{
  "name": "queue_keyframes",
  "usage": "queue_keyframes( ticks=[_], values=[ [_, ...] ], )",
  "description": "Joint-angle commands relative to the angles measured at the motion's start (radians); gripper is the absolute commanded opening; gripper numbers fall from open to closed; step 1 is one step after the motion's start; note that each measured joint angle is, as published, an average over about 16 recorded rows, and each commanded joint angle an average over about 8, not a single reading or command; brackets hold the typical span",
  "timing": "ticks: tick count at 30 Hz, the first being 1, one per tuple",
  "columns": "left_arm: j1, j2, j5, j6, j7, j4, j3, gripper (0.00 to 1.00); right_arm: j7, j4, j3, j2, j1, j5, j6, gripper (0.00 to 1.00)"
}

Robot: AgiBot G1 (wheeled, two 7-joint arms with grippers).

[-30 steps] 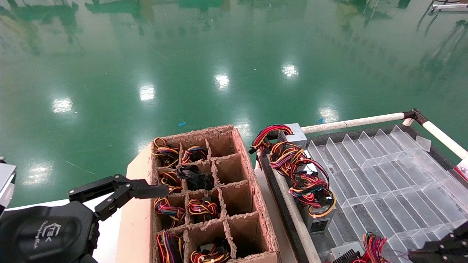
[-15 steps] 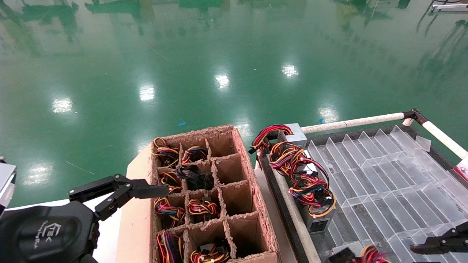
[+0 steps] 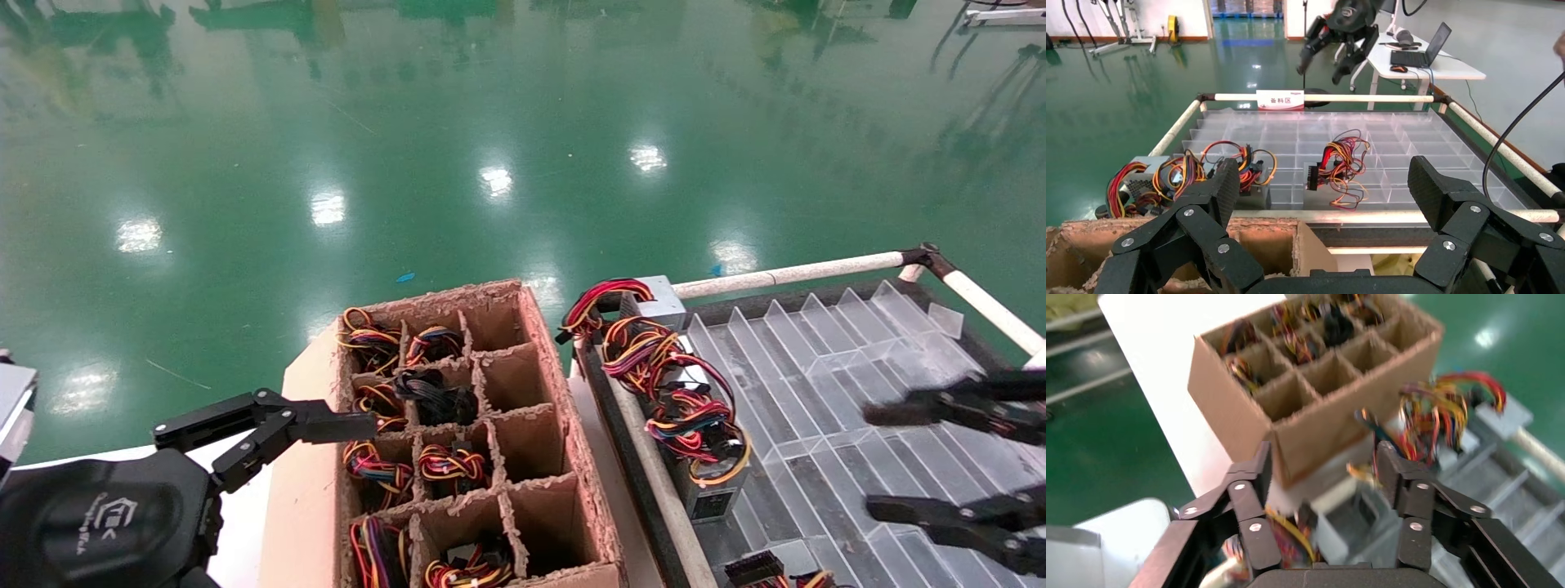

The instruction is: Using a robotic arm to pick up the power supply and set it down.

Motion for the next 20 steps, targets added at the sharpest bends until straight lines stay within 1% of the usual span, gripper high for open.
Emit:
queue_keyframes(
  ticks=[1,17,20],
  values=[
    [0.000,0.000,0.000,0.000,0.000,0.000,0.000,1.00,-0.002,0.003,0.031,-0.008,-0.027,0.007,0.001,1.00],
    [0.000,0.000,0.000,0.000,0.000,0.000,0.001,1.00,0.031,0.100,0.416,-0.096,-0.360,-0.002,0.019,1.00],
    [0.000,0.000,0.000,0.000,0.000,0.000,0.001,1.00,0.035,0.109,0.453,-0.105,-0.391,-0.002,0.021,1.00]
  ],
)
